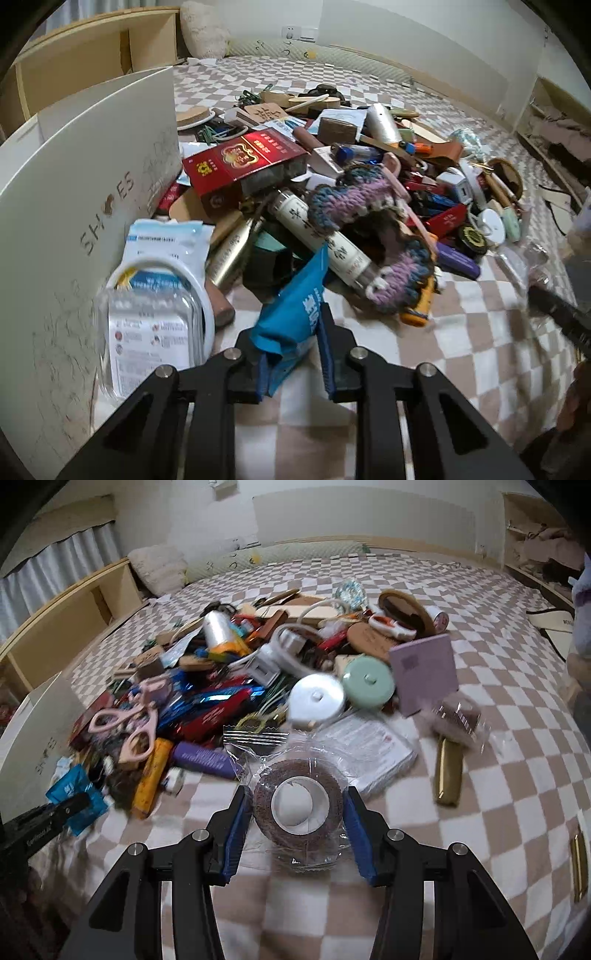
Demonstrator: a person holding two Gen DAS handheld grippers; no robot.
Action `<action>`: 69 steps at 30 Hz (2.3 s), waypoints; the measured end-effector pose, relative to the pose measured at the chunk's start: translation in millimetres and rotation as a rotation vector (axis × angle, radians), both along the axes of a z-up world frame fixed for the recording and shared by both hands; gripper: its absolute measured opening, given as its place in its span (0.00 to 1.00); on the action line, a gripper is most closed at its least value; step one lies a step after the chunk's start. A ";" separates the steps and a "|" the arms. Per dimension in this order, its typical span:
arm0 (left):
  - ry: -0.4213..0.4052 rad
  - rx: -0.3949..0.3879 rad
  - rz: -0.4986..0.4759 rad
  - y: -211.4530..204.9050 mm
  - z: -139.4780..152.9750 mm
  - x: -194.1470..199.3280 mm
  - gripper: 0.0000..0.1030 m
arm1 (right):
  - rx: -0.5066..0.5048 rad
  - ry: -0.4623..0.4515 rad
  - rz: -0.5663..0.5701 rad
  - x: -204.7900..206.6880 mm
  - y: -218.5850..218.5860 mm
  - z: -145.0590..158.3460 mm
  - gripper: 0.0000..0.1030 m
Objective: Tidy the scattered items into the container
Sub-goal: 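Close the left tool on the blue packet while the right tool grips the tape roll, then lift the blue packet and tape roll and carry both toward the white box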
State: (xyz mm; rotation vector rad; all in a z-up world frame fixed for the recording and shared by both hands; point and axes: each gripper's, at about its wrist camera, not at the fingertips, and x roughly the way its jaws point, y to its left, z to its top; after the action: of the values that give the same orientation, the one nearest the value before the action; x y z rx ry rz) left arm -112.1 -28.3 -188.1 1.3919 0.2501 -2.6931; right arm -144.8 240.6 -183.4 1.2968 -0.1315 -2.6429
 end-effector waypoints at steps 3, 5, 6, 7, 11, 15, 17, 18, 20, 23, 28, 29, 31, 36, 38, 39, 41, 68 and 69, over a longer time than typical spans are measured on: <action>-0.002 0.009 -0.007 2.9 -0.7 5.8 0.21 | -0.002 -0.009 0.017 10.5 -7.8 -1.6 0.49; 0.001 0.015 -0.013 4.2 -0.1 8.9 0.20 | 0.001 -0.011 0.026 15.9 -12.6 -2.6 0.49; 0.004 0.018 -0.015 4.5 0.6 10.2 0.20 | 0.000 -0.011 0.031 19.0 -15.3 -2.6 0.49; 0.009 0.024 -0.017 4.3 1.7 12.1 0.20 | -0.003 -0.010 0.034 22.1 -17.4 -2.0 0.49; 0.020 0.047 -0.018 2.5 3.8 17.8 0.19 | -0.015 0.000 0.039 32.9 -22.8 0.8 0.49; 0.033 0.070 -0.024 0.2 8.0 23.0 0.18 | -0.029 0.012 0.047 43.4 -27.4 4.9 0.49; 0.039 0.081 -0.031 0.3 10.5 25.6 0.18 | -0.035 0.015 0.049 48.0 -29.5 6.7 0.49; 0.043 0.089 -0.036 0.4 12.2 27.6 0.18 | -0.038 0.016 0.051 49.7 -30.4 7.5 0.49; 0.051 0.098 -0.045 1.6 15.6 31.3 0.18 | -0.048 0.016 0.058 52.7 -31.9 8.9 0.49; 0.069 0.116 -0.063 6.3 22.6 36.7 0.18 | -0.054 0.024 0.058 57.1 -33.9 13.1 0.49; 0.131 0.112 -0.083 10.4 45.1 47.0 0.18 | -0.071 0.054 0.061 61.4 -35.6 27.5 0.49; 0.144 0.111 -0.082 9.1 50.0 48.5 0.18 | -0.071 0.064 0.062 61.9 -36.3 31.1 0.49; 0.169 0.117 -0.078 5.3 60.3 52.1 0.18 | -0.074 0.089 0.067 62.2 -38.6 41.9 0.49; 0.243 0.116 -0.066 -7.4 92.7 58.2 0.18 | -0.101 0.152 0.094 59.8 -50.1 73.4 0.49; 0.274 0.104 -0.060 -14.6 108.0 60.6 0.18 | -0.113 0.175 0.112 57.2 -56.8 86.1 0.49; 0.287 0.096 -0.057 -17.4 114.5 62.0 0.18 | -0.118 0.190 0.121 55.3 -61.2 93.6 0.49; 0.318 0.077 -0.053 -23.8 129.4 64.0 0.18 | -0.123 0.216 0.136 51.7 -71.2 106.5 0.49; 0.443 -0.087 0.195 -161.5 200.6 124.4 0.18 | -0.216 0.321 0.414 58.0 -233.8 182.6 0.49; 0.440 -0.091 0.200 -165.3 199.8 126.0 0.18 | -0.217 0.317 0.427 58.3 -241.9 182.3 0.49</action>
State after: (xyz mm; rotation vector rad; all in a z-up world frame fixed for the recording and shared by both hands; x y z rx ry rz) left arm 14.0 -193.6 11.7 0.6946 0.2776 -2.7641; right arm -86.5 -1.2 -1.1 0.7290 -0.0805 -2.3465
